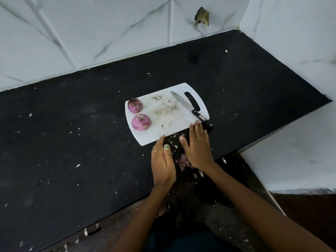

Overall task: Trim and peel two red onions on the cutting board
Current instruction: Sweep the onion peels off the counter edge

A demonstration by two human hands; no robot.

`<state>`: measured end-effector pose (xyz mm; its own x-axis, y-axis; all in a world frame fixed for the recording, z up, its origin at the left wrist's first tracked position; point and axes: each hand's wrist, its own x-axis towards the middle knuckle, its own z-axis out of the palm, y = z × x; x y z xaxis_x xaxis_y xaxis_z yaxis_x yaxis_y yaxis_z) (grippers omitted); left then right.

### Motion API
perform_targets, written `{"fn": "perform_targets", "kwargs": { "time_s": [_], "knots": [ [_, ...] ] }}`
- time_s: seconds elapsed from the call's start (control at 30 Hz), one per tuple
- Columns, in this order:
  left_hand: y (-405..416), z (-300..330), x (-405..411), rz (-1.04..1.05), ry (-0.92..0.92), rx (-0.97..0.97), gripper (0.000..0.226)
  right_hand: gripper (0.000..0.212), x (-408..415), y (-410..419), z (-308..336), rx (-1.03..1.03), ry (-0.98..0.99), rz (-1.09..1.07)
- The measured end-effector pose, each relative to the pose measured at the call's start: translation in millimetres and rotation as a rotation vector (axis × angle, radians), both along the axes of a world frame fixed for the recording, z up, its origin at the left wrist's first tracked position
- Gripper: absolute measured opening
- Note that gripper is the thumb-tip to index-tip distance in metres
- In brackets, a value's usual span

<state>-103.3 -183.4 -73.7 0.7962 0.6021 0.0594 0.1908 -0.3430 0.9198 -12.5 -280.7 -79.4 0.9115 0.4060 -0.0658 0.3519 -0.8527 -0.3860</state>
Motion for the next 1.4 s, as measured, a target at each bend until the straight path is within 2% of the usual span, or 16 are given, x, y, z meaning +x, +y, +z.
{"fn": "perform_targets", "kwargs": {
  "time_s": [0.07, 0.17, 0.27, 0.37, 0.47, 0.53, 0.6, 0.67, 0.73, 0.83, 0.93, 1.03, 1.1, 1.17, 1.23, 1.4],
  "knots": [
    [-2, 0, 2, -0.005, -0.011, 0.003, 0.064, 0.087, -8, 1, -2, 0.014, 0.029, 0.108],
    [-4, 0, 4, 0.005, -0.008, 0.011, 0.064, 0.068, -20, -4, 8, 0.255, 0.111, 0.233],
    [-5, -1, 4, 0.018, -0.019, 0.006, 0.065, 0.048, -17, -8, 13, 0.513, 0.034, 0.071],
    [-6, -1, 3, 0.026, -0.018, -0.007, 0.066, 0.061, -5, -1, 8, 0.284, -0.008, -0.075],
    [-5, -1, 3, 0.012, -0.023, -0.019, 0.066, 0.087, -15, 9, 1, -0.042, 0.003, 0.116],
    [-5, -2, 3, -0.002, -0.018, -0.023, 0.067, 0.095, -27, 10, -1, -0.041, -0.002, 0.272],
    [-4, -3, 2, -0.029, -0.006, -0.015, 0.069, 0.082, -33, 6, 5, 0.199, 0.093, 0.308],
    [-3, -1, 4, -0.090, 0.002, 0.005, 0.072, 0.055, -34, -3, 16, 0.556, 0.198, 0.155],
    [-4, 0, 10, -0.155, 0.014, 0.023, 0.074, 0.043, -33, -14, 26, 0.789, 0.143, -0.108],
    [-13, 4, 18, -0.265, 0.033, 0.045, 0.076, 0.033, -30, -31, 24, 0.960, 0.100, -0.425],
    [-29, 7, 26, -0.414, 0.055, -0.061, 0.072, 0.029, -26, -39, 17, 1.031, 0.253, -0.556],
    [-42, 10, 31, -0.332, -0.018, -0.359, 0.061, 0.031, -22, -44, 20, 1.050, 0.325, -0.566],
    [-36, 12, 33, -0.196, -0.092, -0.536, 0.057, 0.035, -24, -48, 25, 0.975, 0.245, -0.566],
    [-22, 5, 34, -0.093, -0.169, -0.582, 0.063, 0.040, -32, -53, 25, 0.811, 0.113, -0.486],
    [-12, 2, 34, -0.058, -0.177, -0.615, 0.065, 0.049, -45, -53, 19, 0.662, 0.102, -0.357],
    [-34, 10, 35, -0.222, -0.053, -0.626, 0.053, 0.071, -60, -41, 13, 0.435, 0.197, -0.129]
  ]
}}
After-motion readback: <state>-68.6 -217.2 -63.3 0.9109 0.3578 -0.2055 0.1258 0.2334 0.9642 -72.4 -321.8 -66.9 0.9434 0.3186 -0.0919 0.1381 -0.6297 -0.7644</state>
